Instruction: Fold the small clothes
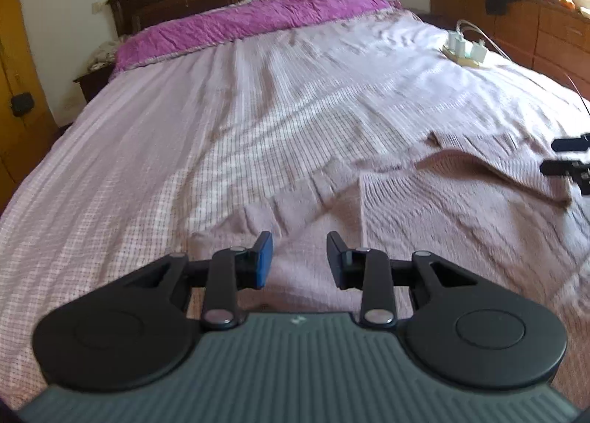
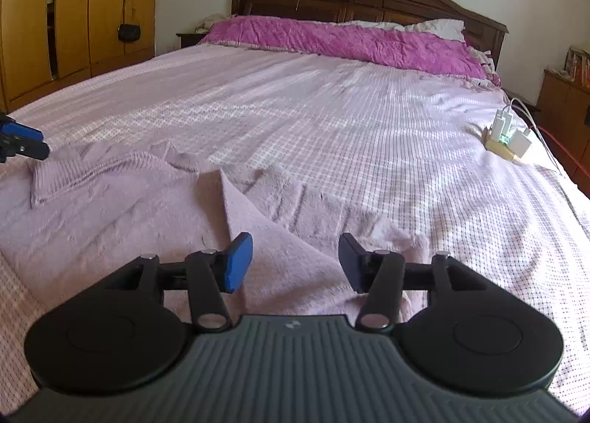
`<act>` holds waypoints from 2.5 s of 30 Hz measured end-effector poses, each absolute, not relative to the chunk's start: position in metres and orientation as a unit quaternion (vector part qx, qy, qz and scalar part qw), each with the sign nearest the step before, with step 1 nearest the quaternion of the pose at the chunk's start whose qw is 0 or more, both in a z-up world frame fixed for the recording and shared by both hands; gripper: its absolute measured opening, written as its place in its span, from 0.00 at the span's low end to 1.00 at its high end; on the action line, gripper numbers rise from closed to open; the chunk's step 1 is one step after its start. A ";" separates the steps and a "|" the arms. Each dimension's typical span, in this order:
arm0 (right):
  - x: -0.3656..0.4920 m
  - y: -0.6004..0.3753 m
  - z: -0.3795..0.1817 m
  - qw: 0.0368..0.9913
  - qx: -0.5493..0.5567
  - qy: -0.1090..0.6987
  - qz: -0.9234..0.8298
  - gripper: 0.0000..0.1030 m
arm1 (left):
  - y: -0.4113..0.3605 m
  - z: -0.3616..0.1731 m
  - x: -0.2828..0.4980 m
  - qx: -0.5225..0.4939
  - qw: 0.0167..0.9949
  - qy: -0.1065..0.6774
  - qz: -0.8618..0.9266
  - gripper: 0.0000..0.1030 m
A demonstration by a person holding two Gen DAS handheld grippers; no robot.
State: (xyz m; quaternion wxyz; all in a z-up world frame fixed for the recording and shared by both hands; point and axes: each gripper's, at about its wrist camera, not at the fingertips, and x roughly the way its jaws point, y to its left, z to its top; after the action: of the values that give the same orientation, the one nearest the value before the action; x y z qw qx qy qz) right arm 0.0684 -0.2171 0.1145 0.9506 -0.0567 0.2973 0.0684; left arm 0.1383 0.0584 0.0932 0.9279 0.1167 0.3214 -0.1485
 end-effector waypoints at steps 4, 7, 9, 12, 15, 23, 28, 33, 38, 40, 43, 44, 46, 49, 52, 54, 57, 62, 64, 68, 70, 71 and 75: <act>0.065 -0.218 0.108 0.947 -0.065 0.306 0.073 0.58 | 0.052 0.087 0.126 0.159 0.918 0.325 -0.165 0.36; 0.064 -0.215 0.104 0.945 -0.078 0.307 0.081 0.58 | 0.048 0.081 0.117 0.178 0.911 0.325 -0.182 0.51; 0.065 -0.211 0.101 0.942 -0.090 0.310 0.088 0.58 | 0.044 0.077 0.113 0.188 0.905 0.327 -0.194 0.51; 0.069 -0.203 0.096 0.939 -0.108 0.314 0.094 0.58 | 0.040 0.069 0.111 0.198 0.897 0.337 -0.205 0.51; 0.072 -0.197 0.089 0.933 -0.121 0.324 0.100 0.58 | 0.038 0.059 0.115 0.199 0.891 0.352 -0.205 0.51; 0.053 -0.199 0.091 0.936 -0.128 0.316 0.091 0.58 | 0.036 0.050 0.120 0.200 0.902 0.333 -0.187 0.54; 0.052 -0.207 0.084 0.937 -0.119 0.319 0.077 0.58 | 0.037 0.049 0.121 0.187 0.914 0.317 -0.169 0.31; 0.057 -0.213 0.081 0.941 -0.099 0.318 0.052 0.32 | 0.043 0.053 0.125 0.168 0.925 0.308 -0.146 0.13; 0.060 -0.217 0.087 0.948 -0.094 0.302 0.032 0.14 | 0.050 0.062 0.134 0.143 0.939 0.290 -0.114 0.13; 0.066 -0.220 0.092 0.951 -0.093 0.293 0.024 0.14 | 0.055 0.066 0.142 0.126 0.944 0.289 -0.100 0.13; 0.082 -0.227 0.099 0.953 -0.092 0.287 0.016 0.14 | 0.060 0.069 0.155 0.113 0.948 0.285 -0.084 0.13; 0.089 -0.229 0.101 0.954 -0.090 0.286 0.012 0.14 | 0.061 0.068 0.161 0.111 0.949 0.284 -0.079 0.13; 0.103 -0.234 0.103 0.954 -0.084 0.288 0.004 0.14 | 0.063 0.066 0.172 0.103 0.950 0.286 -0.066 0.13; 0.124 -0.243 0.100 0.951 -0.066 0.301 -0.008 0.14 | 0.067 0.058 0.189 0.082 0.948 0.304 -0.051 0.15; 0.144 -0.254 0.091 0.946 -0.042 0.322 -0.017 0.15 | 0.071 0.053 0.200 0.069 0.945 0.318 -0.041 0.15; 0.153 -0.261 0.085 0.942 -0.023 0.333 -0.027 0.18 | 0.073 0.050 0.204 0.062 0.943 0.325 -0.037 0.19; 0.154 -0.270 0.080 0.941 0.010 0.337 -0.036 0.32 | 0.079 0.050 0.204 0.050 0.943 0.328 -0.028 0.29; 0.141 -0.280 0.086 0.946 0.029 0.318 -0.049 0.44 | 0.089 0.058 0.202 0.016 0.941 0.336 -0.036 0.30; 0.132 -0.281 0.093 0.950 0.034 0.308 -0.047 0.44 | 0.091 0.065 0.198 0.013 0.941 0.335 -0.042 0.30; 0.117 -0.280 0.105 0.955 0.052 0.291 -0.025 0.45 | 0.090 0.076 0.189 0.010 0.943 0.327 -0.058 0.30; 0.113 -0.278 0.107 0.953 0.069 0.295 -0.006 0.46 | 0.089 0.079 0.185 0.002 0.943 0.324 -0.069 0.30; 0.111 -0.277 0.106 0.951 0.077 0.299 0.006 0.46 | 0.088 0.080 0.184 -0.002 0.944 0.322 -0.076 0.30; 0.111 -0.269 0.095 0.946 0.078 0.314 0.020 0.46 | 0.083 0.077 0.183 -0.012 0.943 0.316 -0.101 0.30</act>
State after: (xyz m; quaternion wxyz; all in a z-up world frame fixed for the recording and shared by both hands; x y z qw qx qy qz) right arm 0.1114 -0.2691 0.0950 0.9460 0.0784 0.3138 0.0201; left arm 0.1825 0.0833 0.0775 0.9432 -0.0123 0.3161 -0.1010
